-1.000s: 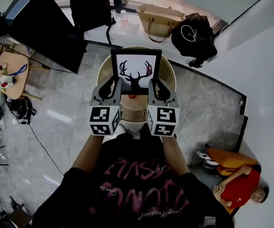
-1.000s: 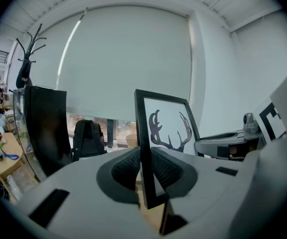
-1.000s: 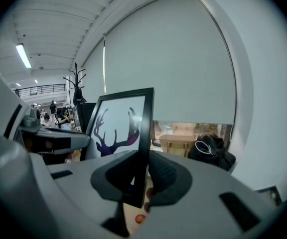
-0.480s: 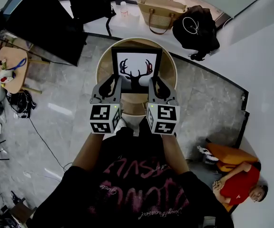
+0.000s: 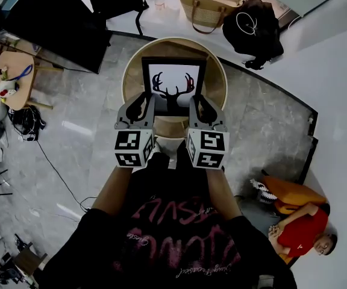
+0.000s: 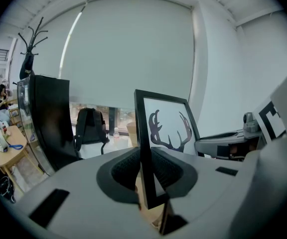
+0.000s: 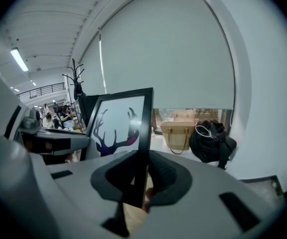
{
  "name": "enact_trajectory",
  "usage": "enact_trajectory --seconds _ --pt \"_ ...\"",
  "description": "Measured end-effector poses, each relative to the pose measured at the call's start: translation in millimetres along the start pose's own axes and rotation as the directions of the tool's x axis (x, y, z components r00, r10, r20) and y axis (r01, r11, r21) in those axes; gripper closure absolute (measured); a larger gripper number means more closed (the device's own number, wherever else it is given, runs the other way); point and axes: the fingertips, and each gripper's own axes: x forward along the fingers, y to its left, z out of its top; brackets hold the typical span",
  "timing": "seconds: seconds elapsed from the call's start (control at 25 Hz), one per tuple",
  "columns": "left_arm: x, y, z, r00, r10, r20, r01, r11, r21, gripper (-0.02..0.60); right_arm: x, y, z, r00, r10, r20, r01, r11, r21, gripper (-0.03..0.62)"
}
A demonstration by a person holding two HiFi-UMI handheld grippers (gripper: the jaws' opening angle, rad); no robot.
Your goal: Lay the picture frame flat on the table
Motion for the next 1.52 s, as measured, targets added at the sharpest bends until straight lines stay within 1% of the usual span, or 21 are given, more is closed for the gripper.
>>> enact_trajectory --seconds 0.2,0.4,1.32,1.52 --pt "-1.2 -1.7 -11.6 1.0 0.009 -0.016 -0.01 1.0 -0.021 0.509 -0.7 0.7 -10.8 1.0 0.01 -0.013 -0.01 1.0 -0.005 0.513" --pt "-1.4 -4.5 -22.9 1.0 0.014 -0.023 -0.014 1.0 -0.025 0.509 -2.4 -1.0 -23.4 1.0 0.012 -0.028 -0.012 1.0 -0.004 0.513" --pt "19.5 -10.0 -82.3 0.991 0.024 -0.135 -0.032 0.998 -0.063 0.509 17.4 -13.5 -84.9 0.99 0.043 -0.137 -0.037 0.999 0.039 0.513" --pt "21.9 -17.3 -98.2 0.988 0.024 -0.154 -0.036 0.997 -0.072 0.509 15.9 -19.6 -101.9 0.987 0.048 -0.156 -0.041 0.998 0.047 0.513"
